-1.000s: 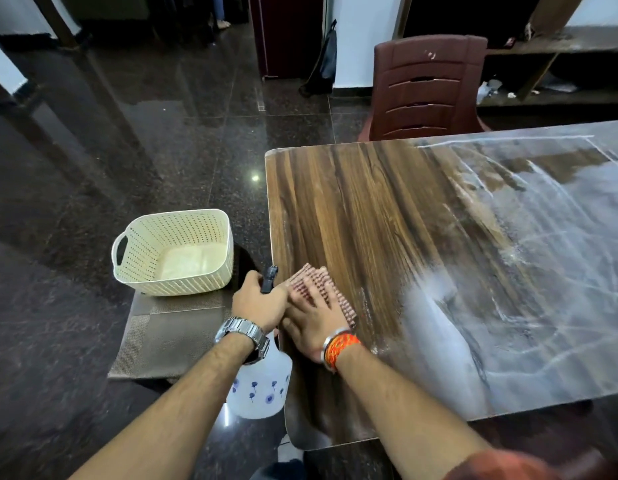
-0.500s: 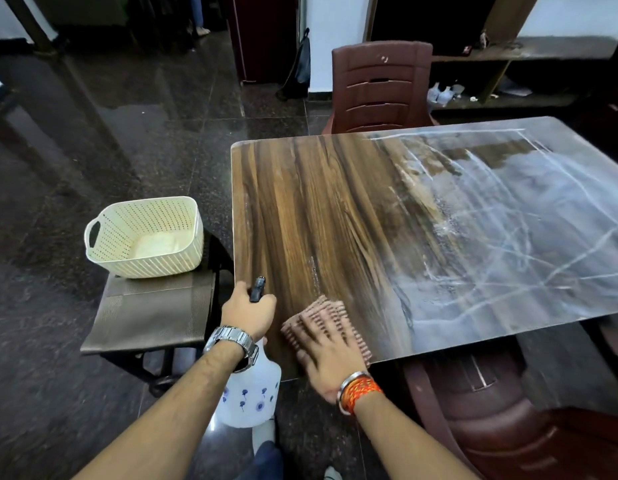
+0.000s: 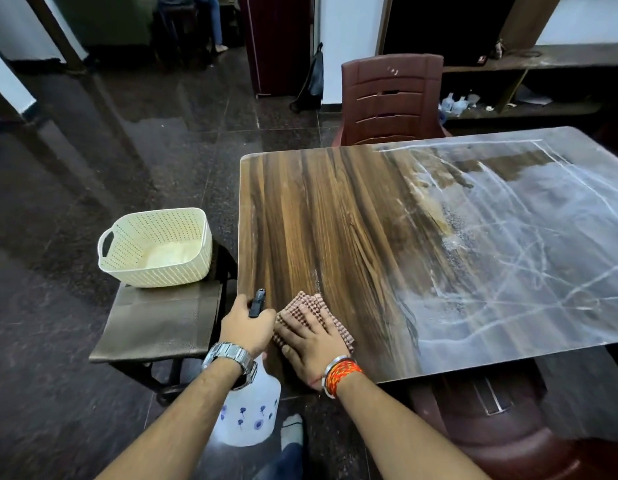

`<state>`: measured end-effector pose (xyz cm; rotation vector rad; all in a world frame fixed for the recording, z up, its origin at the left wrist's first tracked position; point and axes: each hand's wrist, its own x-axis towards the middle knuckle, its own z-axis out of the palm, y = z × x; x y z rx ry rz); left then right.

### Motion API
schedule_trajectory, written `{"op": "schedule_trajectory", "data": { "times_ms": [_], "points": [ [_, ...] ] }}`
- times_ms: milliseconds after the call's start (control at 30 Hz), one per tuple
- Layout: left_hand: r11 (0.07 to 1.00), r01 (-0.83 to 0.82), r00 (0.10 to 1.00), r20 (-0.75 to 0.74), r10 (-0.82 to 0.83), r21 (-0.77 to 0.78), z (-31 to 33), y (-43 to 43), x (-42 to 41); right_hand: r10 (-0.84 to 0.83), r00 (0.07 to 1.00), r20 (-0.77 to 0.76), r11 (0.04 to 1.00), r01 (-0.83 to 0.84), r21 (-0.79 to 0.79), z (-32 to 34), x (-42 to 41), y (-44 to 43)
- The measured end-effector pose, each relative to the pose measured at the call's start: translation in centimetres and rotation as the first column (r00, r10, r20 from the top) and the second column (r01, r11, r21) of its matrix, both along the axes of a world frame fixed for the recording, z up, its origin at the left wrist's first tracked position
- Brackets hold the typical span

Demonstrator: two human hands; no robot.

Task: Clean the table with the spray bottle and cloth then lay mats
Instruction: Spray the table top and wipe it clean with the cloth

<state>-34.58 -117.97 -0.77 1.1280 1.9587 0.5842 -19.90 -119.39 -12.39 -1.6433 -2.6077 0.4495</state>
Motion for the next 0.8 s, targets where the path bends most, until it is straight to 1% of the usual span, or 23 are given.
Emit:
{"op": "schedule_trajectory", "data": {
  "times_ms": [33, 100, 167, 200, 233, 300, 333, 367, 400, 433, 467, 500, 533, 567, 633, 700, 733, 800],
  "points": [
    [1.000, 0.012, 1.000, 0.010, -0.012, -0.001, 0.0, 0.7, 0.2, -0.019, 1.000, 0.003, 1.000, 0.019, 0.003, 0.0, 0.7, 1.2],
    [0.999, 0.044, 0.999, 0.024, -0.043, -0.004, 0.0, 2.2, 0.7, -0.115, 0.993, 0.025, 0.993, 0.115, 0.011, -0.1, 2.5, 3.8],
    [0.997, 0.072, 0.997, 0.033, -0.072, 0.000, 0.0, 3.8, 1.2, -0.261, 0.963, 0.068, 0.965, 0.260, 0.024, -0.2, 5.1, 6.2],
    [0.996, 0.087, 0.996, 0.032, -0.087, 0.005, -0.1, 4.8, 1.4, -0.361, 0.929, 0.079, 0.932, 0.360, 0.027, -0.4, 6.6, 7.3],
    [0.995, 0.100, 0.995, 0.024, -0.100, 0.009, -0.1, 5.8, 1.6, -0.478, 0.875, 0.078, 0.878, 0.478, 0.021, -0.5, 8.0, 8.2],
    [0.993, 0.121, 0.993, 0.013, -0.121, 0.018, -0.2, 7.9, 2.1, -0.707, 0.705, 0.058, 0.705, 0.709, -0.019, -0.6, 9.5, 9.5],
    [0.991, 0.134, 0.991, 0.012, -0.134, 0.020, -0.2, 8.7, 2.3, -0.776, 0.628, 0.057, 0.627, 0.778, -0.027, -0.5, 9.4, 9.9],
    [0.989, 0.147, 0.989, 0.016, -0.147, 0.021, -0.2, 9.6, 2.6, -0.796, 0.602, 0.058, 0.602, 0.798, -0.022, -0.1, 8.5, 10.4],
    [0.987, 0.158, 0.987, 0.021, -0.158, 0.021, -0.3, 10.4, 2.9, -0.761, 0.647, 0.045, 0.648, 0.762, -0.006, 0.2, 7.3, 10.7],
    [0.985, 0.174, 0.984, 0.022, -0.174, 0.017, -0.4, 11.2, 3.3, -0.647, 0.762, 0.037, 0.762, 0.647, 0.017, 0.3, 5.9, 10.7],
    [0.981, 0.194, 0.981, 0.015, -0.194, 0.011, -0.5, 11.8, 3.7, -0.446, 0.894, 0.039, 0.895, 0.444, 0.040, 0.2, 4.4, 10.3],
    [0.978, 0.208, 0.978, 0.006, -0.209, 0.010, -0.5, 12.4, 4.1, -0.220, 0.974, 0.058, 0.975, 0.219, 0.027, 0.2, 3.1, 9.5],
    [0.974, 0.227, 0.974, -0.004, -0.227, 0.007, -0.5, 12.9, 4.6, -0.079, 0.996, 0.044, 0.997, 0.080, -0.015, 0.3, 2.5, 8.4],
    [0.969, 0.246, 0.969, -0.014, -0.246, 0.008, -0.5, 13.3, 5.2, -0.041, 0.999, 0.011, 0.999, 0.041, -0.033, 0.2, 2.7, 7.5],
    [0.962, 0.274, 0.962, -0.013, -0.274, 0.001, -0.5, 14.0, 6.2, -0.126, 0.992, -0.023, 0.992, 0.126, -0.002, 0.0, 4.9, 5.9],
    [0.956, 0.293, 0.956, 0.007, -0.293, -0.015, -0.5, 14.1, 7.1, -0.312, 0.949, 0.038, 0.950, 0.312, 0.017, -0.2, 8.8, 4.5],
    [0.952, 0.305, 0.952, 0.019, -0.305, -0.025, -0.5, 14.1, 7.5, -0.432, 0.899, 0.078, 0.902, 0.431, 0.025, -0.4, 11.5, 3.9],
    [0.946, 0.321, 0.946, 0.045, -0.320, -0.036, -0.4, 13.8, 8.5, -0.652, 0.743, 0.154, 0.752, 0.659, 0.005, -0.5, 17.4, 2.7]
  ]
}}
